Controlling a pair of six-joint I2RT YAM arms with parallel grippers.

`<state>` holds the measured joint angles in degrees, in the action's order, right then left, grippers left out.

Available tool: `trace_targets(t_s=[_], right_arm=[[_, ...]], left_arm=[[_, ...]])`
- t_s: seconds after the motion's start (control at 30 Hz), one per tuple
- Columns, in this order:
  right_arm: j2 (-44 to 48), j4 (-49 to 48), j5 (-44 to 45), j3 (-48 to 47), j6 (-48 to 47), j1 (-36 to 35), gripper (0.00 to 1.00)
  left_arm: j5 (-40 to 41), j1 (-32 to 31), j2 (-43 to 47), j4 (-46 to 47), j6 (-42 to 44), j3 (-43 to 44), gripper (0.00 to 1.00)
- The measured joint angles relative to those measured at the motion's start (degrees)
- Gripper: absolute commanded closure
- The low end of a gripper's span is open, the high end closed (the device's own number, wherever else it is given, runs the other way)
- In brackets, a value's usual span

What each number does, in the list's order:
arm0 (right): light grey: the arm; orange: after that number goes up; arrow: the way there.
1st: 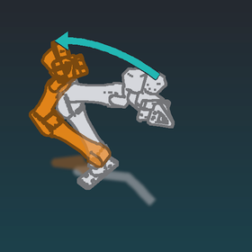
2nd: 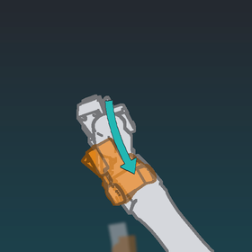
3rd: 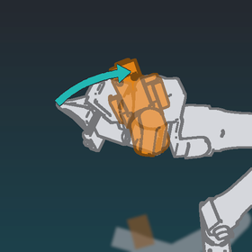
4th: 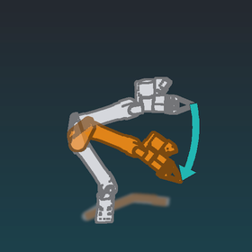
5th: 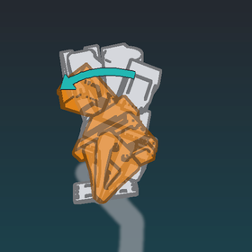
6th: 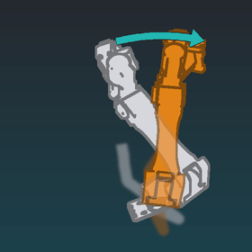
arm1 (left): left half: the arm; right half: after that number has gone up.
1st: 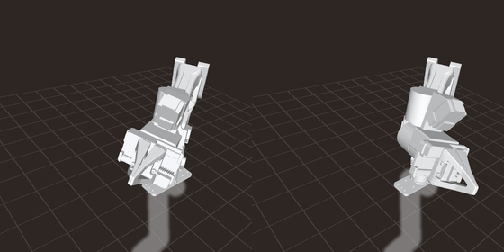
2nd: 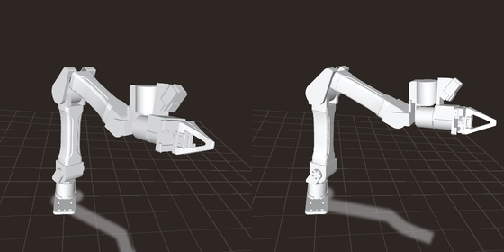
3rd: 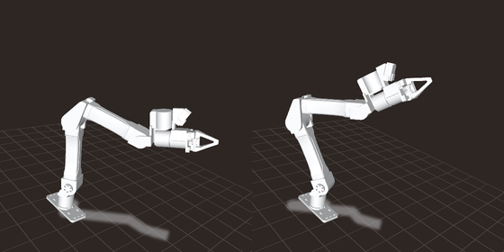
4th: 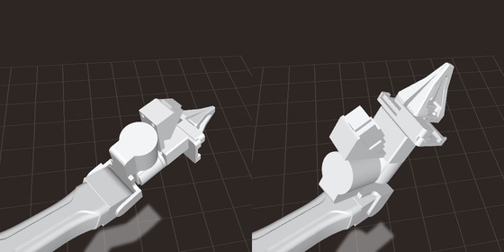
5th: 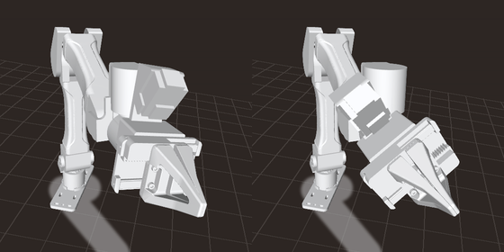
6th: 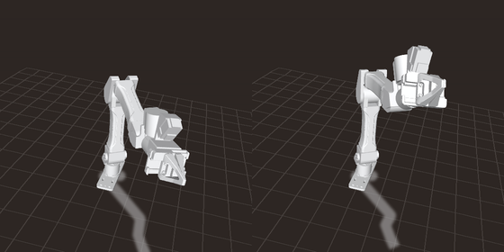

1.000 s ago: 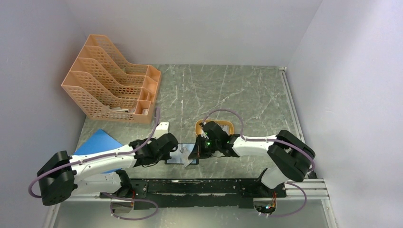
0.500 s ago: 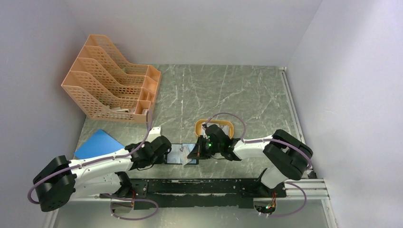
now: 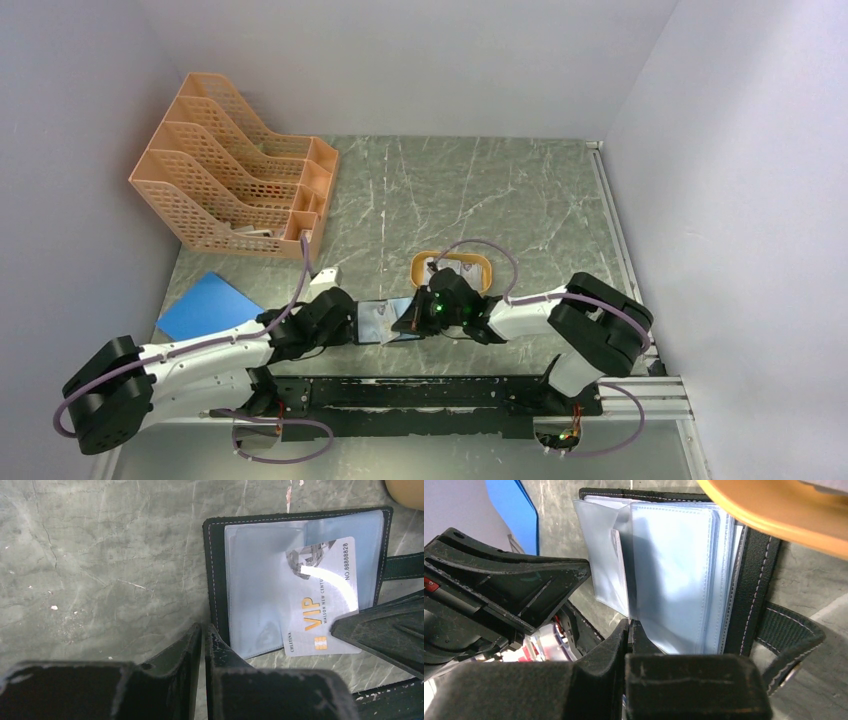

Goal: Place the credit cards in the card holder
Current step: Insert the credit card into the card holder.

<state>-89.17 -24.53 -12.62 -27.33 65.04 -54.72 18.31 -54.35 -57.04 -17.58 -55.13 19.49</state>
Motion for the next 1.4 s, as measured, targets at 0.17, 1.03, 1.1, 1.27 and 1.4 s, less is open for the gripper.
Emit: trace_targets(t_s=[0.17,1.03,1.1,1.27,1.4], right_arm=[[-0.09,-1.55,2.25,0.9,1.22,-0.76,1.0],[0.46,-3.08,7.04,1.73,1.68,-1.57,1.0],[-0.31,-3.96,7.02,1.73,2.08,-2.01,1.0],[-1.73,-5.68,6.93,1.73,3.13,-2.58,1.0],[-2.08,-6.32,6.88,1.73,3.72,-2.78,1.0]], left_arm=[[-0.15,0.11,0.66,0.35,-0.2,-0.5,0.85],[-0.85,0.13,0.5,0.83,-0.44,-0.55,0.86],[-0.9,0.13,0.46,0.85,-0.44,-0.59,0.86],[-0.96,0.13,0.46,1.11,-0.44,-0.85,0.86],[-1.01,0.15,0.48,1.31,-0.44,-0.96,0.86]])
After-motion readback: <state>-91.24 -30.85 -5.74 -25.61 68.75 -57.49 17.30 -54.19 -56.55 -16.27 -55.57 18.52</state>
